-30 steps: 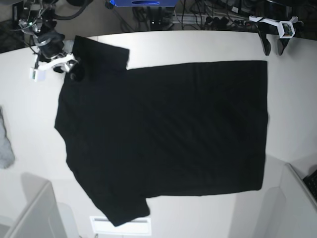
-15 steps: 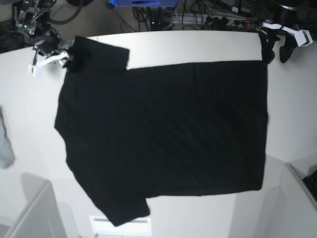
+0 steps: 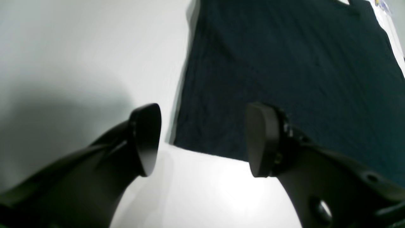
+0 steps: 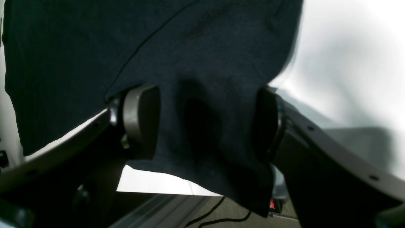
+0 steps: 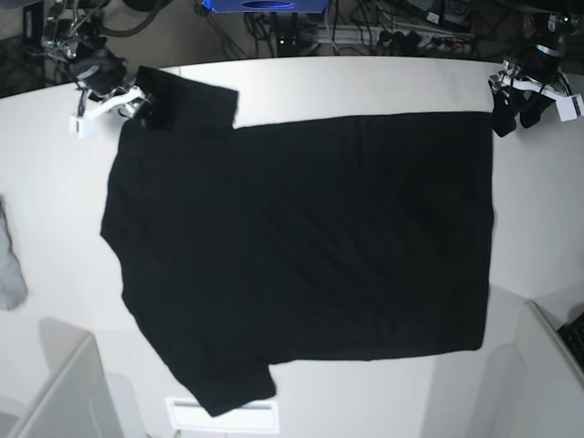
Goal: Fold the T-shirt properly
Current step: 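Move both grippers down to the shirt's shoulder corners by the collar, then close both grippers on the shoulder corners of the black shirt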
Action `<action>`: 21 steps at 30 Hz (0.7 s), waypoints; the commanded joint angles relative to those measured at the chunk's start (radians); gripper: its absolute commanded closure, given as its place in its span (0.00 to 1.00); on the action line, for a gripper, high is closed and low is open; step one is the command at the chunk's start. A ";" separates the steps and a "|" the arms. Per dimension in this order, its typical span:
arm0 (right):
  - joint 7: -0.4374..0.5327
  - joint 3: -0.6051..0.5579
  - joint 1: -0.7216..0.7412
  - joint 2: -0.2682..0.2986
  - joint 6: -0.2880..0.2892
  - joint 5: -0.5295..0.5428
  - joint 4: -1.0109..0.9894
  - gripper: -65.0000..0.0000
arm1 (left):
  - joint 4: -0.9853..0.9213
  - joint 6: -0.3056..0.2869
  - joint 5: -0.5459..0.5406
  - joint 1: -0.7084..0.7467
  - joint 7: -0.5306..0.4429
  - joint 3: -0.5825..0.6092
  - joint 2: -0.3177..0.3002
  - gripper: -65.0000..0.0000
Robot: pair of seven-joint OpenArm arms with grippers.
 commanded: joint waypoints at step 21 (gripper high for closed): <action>-0.051 0.007 0.020 0.009 -0.008 -0.015 -0.072 1.00 | -0.303 -0.100 -0.012 -0.245 0.238 0.000 0.033 0.39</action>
